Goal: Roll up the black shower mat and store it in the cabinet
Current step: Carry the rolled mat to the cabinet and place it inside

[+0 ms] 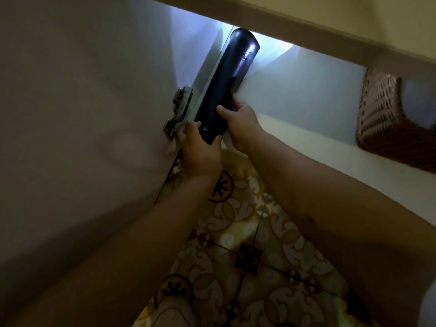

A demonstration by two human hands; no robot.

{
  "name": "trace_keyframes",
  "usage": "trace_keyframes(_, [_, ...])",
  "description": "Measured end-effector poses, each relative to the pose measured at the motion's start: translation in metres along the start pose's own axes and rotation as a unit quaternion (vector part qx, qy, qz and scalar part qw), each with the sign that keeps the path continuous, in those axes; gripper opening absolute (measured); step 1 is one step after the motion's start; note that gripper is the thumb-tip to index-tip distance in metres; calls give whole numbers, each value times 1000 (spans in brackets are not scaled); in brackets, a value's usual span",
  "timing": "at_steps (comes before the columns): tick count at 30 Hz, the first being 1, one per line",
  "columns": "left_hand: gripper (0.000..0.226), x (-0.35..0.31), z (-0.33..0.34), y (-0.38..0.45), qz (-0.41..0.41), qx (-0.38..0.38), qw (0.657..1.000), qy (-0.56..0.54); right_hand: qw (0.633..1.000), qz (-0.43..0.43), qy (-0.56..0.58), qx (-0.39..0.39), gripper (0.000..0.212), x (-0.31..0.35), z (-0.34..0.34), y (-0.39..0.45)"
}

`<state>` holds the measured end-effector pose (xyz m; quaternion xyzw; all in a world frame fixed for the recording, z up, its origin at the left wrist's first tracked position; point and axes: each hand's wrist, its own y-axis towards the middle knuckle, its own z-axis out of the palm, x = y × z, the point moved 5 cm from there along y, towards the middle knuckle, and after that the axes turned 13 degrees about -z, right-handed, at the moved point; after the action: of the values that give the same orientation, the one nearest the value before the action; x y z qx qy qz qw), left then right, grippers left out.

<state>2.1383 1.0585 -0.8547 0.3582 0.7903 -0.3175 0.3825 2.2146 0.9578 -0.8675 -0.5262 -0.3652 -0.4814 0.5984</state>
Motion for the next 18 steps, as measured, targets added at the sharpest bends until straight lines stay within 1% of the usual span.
trace_keyframes(3, [48,-2,5,0,5,-18,1000,10,999,10,-33,23,62,0,2,4])
trace_keyframes(6, [48,-4,6,-2,23,-18,999,21,997,18,-65,47,69,0,0,8])
trace_keyframes(10, [48,-4,4,-5,49,1,998,36,992,6,-125,29,63,3,-5,7])
trace_keyframes(12, [50,-4,4,-9,63,26,997,38,976,-23,-215,11,68,11,-10,2])
trace_keyframes(14, [51,-2,4,-12,69,45,996,30,955,-39,-294,-5,68,16,-19,-5])
trace_keyframes(18, [49,0,5,-12,83,50,995,37,934,-51,-353,-9,58,15,-32,-17])
